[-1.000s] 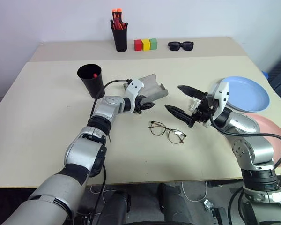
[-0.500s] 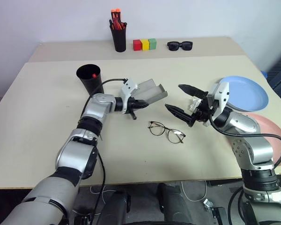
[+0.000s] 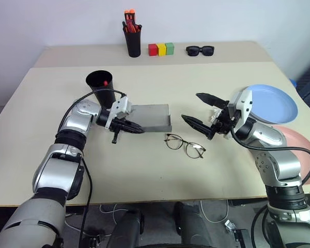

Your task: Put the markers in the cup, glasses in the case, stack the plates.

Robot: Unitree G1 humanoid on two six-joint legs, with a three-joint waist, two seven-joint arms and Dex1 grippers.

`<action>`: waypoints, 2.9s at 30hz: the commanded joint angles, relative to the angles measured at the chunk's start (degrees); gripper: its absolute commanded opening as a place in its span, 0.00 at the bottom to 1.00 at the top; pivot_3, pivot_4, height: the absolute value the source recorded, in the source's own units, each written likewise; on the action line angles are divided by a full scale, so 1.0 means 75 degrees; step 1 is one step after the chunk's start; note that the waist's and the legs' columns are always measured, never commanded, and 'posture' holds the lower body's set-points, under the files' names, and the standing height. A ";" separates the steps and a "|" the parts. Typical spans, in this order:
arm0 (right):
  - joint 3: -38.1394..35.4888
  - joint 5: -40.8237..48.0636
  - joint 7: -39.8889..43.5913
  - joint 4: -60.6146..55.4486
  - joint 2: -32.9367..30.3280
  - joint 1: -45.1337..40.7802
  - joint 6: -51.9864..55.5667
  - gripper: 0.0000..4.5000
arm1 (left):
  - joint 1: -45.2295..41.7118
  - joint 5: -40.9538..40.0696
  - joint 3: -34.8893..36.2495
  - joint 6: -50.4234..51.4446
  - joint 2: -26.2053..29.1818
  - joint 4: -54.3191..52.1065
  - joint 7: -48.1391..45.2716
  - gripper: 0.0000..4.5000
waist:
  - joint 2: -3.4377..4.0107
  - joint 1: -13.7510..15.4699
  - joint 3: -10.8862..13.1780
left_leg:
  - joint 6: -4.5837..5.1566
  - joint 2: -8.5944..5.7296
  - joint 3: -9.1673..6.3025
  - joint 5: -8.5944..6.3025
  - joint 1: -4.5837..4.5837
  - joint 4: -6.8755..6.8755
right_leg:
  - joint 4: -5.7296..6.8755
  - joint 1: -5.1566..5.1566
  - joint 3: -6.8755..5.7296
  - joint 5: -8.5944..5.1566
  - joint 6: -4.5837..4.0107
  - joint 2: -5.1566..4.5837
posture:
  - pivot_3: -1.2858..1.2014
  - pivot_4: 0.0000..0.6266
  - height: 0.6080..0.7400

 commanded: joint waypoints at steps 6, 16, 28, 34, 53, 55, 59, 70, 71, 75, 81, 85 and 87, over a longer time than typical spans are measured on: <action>-0.0139 0.0090 -0.0029 -0.0277 -0.0054 -0.0062 -0.0012 1.00 | -0.0729 0.0422 0.0036 -0.0868 0.0229 0.1183 0.0110 0.01 | 0.0000 -0.0002 0.0000 | 0.0003 -0.0001 0.0001 -0.0001 -0.0001 0.0002 | 0.0001 0.0000 0.0000 0.0000 0.0001 0.0000 | 0.52 0.24 1.00; -0.0113 0.0098 -0.0034 -0.0262 -0.0046 -0.0103 0.0028 1.00 | -0.0803 0.0472 0.0120 -0.1531 0.0040 0.1629 0.0248 0.30 | 0.0000 -0.0004 0.0000 | 0.0007 -0.0001 0.0001 -0.0003 -0.0003 0.0009 | 0.0005 0.0000 0.0000 0.0000 0.0001 0.0000 | 0.52 0.24 1.00; 0.0353 -0.0428 0.0455 -0.0417 -0.0561 0.0134 -0.0027 1.00 | -0.0528 -0.1172 0.0152 -0.0592 0.0587 0.0303 -0.0089 0.98 | 0.0000 -0.0034 0.0000 | 0.0010 0.0000 0.0001 -0.0005 -0.0004 0.0010 | 0.0011 -0.0001 0.0000 0.0000 0.0002 0.0000 | 0.52 0.24 1.00; 0.1086 -0.1227 0.0512 -0.0622 -0.1000 0.0334 0.0253 1.00 | 0.1815 -0.3011 0.1304 0.1974 0.1329 -0.2863 0.0073 0.98 | 0.0021 -0.0193 -0.0012 | 0.0020 0.0007 0.0006 -0.0011 0.0008 0.0002 | 0.0025 -0.0004 0.0008 -0.0004 0.0002 0.0001 | 0.52 0.24 1.00; 0.2273 -0.2483 0.0685 -0.0256 -0.1573 -0.0354 0.1753 0.51 | 0.5772 -0.4173 0.2992 0.3066 0.2029 -0.8158 0.1847 1.00 | 0.0019 0.0015 -0.0011 | 0.0011 0.0023 0.0016 -0.0007 0.0001 0.0014 | 0.0027 -0.0013 0.0014 -0.0001 -0.0009 0.0002 | 0.52 0.24 1.00; 0.2286 -0.2491 0.0752 -0.0223 -0.1591 -0.0313 0.1738 0.51 | 0.5791 -0.4180 0.2947 0.3072 0.1997 -0.8210 0.1924 1.00 | 0.0019 0.0011 -0.0011 | 0.0011 0.0022 0.0017 -0.0007 0.0001 0.0013 | 0.0023 -0.0013 0.0014 -0.0001 -0.0009 0.0002 | 0.52 0.24 1.00; 0.2325 -0.2703 0.0782 -0.0164 -0.1702 -0.0308 0.1633 0.51 | 0.5807 -0.4136 0.2851 0.3013 0.2023 -0.8236 0.1960 1.00 | 0.0019 0.0003 -0.0011 | 0.0011 0.0022 0.0017 -0.0007 0.0001 0.0011 | 0.0022 -0.0013 0.0013 -0.0001 -0.0009 0.0002 | 0.52 0.24 1.00; 0.2453 -0.3171 0.1070 -0.0352 -0.2075 -0.0375 0.1750 0.51 | 0.5612 -0.3968 0.2543 0.2843 0.1965 -0.8064 0.1944 1.00 | 0.0019 0.0003 -0.0011 | 0.0012 0.0021 0.0020 -0.0007 0.0001 0.0009 | 0.0018 -0.0013 0.0013 -0.0001 -0.0009 0.0002 | 0.52 0.24 1.00; 0.2479 -0.3178 0.1067 -0.0377 -0.2041 -0.0399 0.1804 0.51 | 0.5635 -0.3930 0.2517 0.2787 0.1958 -0.7994 0.1921 1.00 | 0.0019 0.0001 -0.0011 | 0.0011 0.0022 0.0020 -0.0007 0.0001 0.0008 | 0.0018 -0.0013 0.0013 -0.0001 -0.0010 0.0003 | 0.52 0.24 1.00; 0.2689 -0.3401 0.1034 -0.0311 -0.2044 -0.0450 0.1792 0.38 | 0.5605 -0.4004 0.2505 0.2839 0.1892 -0.8064 0.2036 1.00 | 0.0019 -0.0006 -0.0011 | 0.0011 0.0024 0.0020 -0.0007 0.0002 0.0007 | 0.0017 -0.0013 0.0013 -0.0001 -0.0010 0.0004 | 0.52 0.24 1.00; 0.2784 -0.3594 0.1103 -0.0175 -0.2057 -0.0512 0.1637 0.01 | 0.5659 -0.4019 0.2538 0.2848 0.1936 -0.8177 0.2109 1.00 | 0.0012 0.0009 -0.0016 | 0.0011 0.0023 0.0020 -0.0007 0.0004 0.0007 | 0.0012 -0.0007 0.0012 -0.0001 -0.0009 0.0003 | 0.52 0.24 1.00; 0.2781 -0.3657 0.1158 -0.0141 -0.2041 -0.0566 0.1592 0.01 | 0.5707 -0.4001 0.2564 0.2793 0.1952 -0.8148 0.2123 1.00 | 0.0012 0.0004 -0.0016 | 0.0011 0.0024 0.0020 -0.0007 0.0005 0.0007 | 0.0009 -0.0006 0.0012 -0.0001 -0.0009 0.0004 | 0.52 0.24 1.00; 0.2717 -0.3588 0.1240 -0.0223 -0.2049 -0.0613 0.1667 0.01 | 0.5717 -0.3994 0.2568 0.2778 0.1951 -0.8134 0.2133 1.00 | 0.0012 0.0004 -0.0016 | 0.0011 0.0024 0.0020 -0.0007 0.0005 0.0007 | 0.0008 -0.0006 0.0012 -0.0001 -0.0009 0.0004 | 0.52 0.24 1.00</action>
